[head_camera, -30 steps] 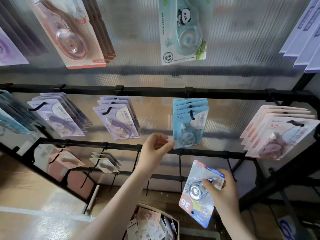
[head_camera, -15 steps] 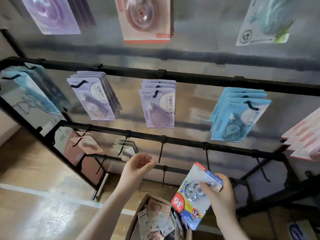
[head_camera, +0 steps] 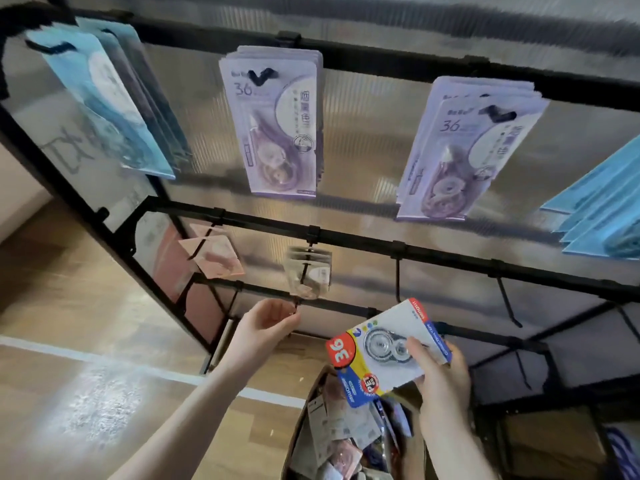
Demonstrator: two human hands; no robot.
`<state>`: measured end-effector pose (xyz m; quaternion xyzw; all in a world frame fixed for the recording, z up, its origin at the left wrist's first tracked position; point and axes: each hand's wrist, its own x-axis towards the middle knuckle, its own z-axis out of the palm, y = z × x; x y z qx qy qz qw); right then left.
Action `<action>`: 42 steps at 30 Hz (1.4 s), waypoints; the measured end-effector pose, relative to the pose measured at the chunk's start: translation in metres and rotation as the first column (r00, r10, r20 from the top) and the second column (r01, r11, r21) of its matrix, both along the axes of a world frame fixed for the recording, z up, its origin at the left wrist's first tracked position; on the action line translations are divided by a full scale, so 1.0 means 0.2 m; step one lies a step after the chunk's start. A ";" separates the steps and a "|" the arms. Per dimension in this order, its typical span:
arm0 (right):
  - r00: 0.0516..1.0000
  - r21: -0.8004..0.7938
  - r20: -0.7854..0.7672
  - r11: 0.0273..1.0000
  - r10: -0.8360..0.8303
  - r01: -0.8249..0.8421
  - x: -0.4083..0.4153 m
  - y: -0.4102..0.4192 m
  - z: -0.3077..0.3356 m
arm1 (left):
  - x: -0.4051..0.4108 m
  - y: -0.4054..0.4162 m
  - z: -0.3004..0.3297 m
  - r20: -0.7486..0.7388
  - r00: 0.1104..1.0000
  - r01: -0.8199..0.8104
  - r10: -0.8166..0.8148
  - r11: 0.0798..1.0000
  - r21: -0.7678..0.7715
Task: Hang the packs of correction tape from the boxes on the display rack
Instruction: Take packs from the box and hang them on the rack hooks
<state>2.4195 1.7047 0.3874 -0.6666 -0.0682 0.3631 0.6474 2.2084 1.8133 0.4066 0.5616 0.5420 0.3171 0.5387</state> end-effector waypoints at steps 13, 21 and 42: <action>0.868 0.201 -0.382 0.945 0.318 -0.258 0.14 -0.02 -0.22 | -0.07 -0.04 -0.21 -0.105 0.992 -0.072 0.069 0.997 -0.033; 0.842 0.189 -0.416 0.939 0.343 -0.289 0.16 -0.07 -0.28 | -0.01 -0.07 -0.29 -0.098 0.995 -0.038 0.026 0.992 -0.117; 0.846 0.203 -0.392 0.931 0.362 -0.304 0.21 -0.22 -0.37 | 0.05 -0.05 -0.28 -0.101 0.994 0.020 -0.030 0.996 -0.092</action>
